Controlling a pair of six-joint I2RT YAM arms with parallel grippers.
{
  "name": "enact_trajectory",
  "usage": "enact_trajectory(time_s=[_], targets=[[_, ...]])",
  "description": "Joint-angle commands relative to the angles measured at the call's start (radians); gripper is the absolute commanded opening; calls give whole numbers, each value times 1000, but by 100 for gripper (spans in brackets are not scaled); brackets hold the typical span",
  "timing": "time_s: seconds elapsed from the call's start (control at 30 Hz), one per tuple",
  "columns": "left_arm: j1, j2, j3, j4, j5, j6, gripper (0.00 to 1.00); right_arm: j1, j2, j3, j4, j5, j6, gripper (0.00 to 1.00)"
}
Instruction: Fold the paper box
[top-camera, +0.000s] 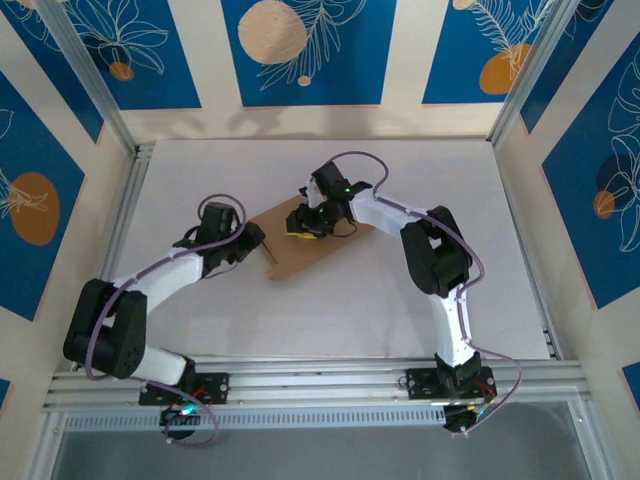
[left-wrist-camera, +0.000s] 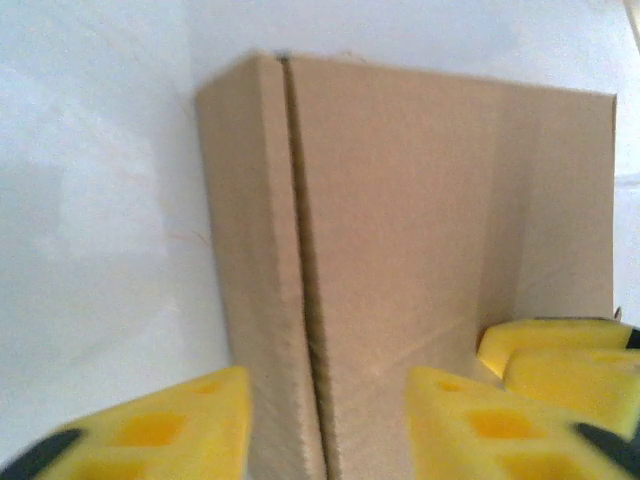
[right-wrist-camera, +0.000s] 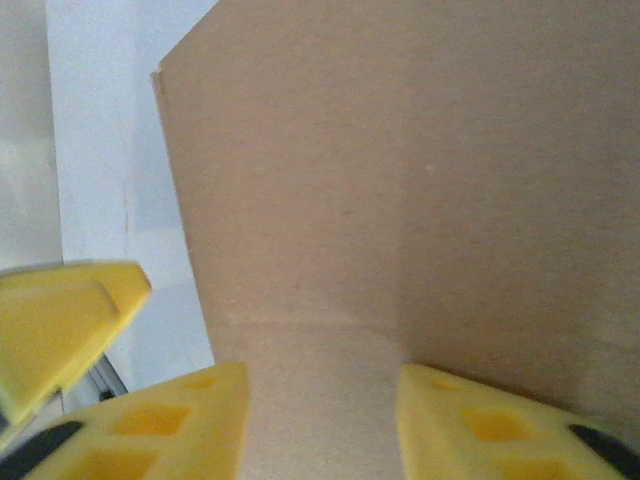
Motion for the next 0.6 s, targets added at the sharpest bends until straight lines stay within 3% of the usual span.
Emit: enact_trajectory(time_s=[0.0,0.1,0.3,0.57], targets=[[25,-4,38,-61,39,104,56,-32,-61,12,-63,-43,-68,54],[28,54,63,-43,56,129,66,-100,-81,31,-55,-71,-78,61],[31,216,101,74,119,104,69,-236,-52,133,-82,-77,-127,66],[24,301,122,69,114,103,53,-314,108,319,-216,126,-244,73]])
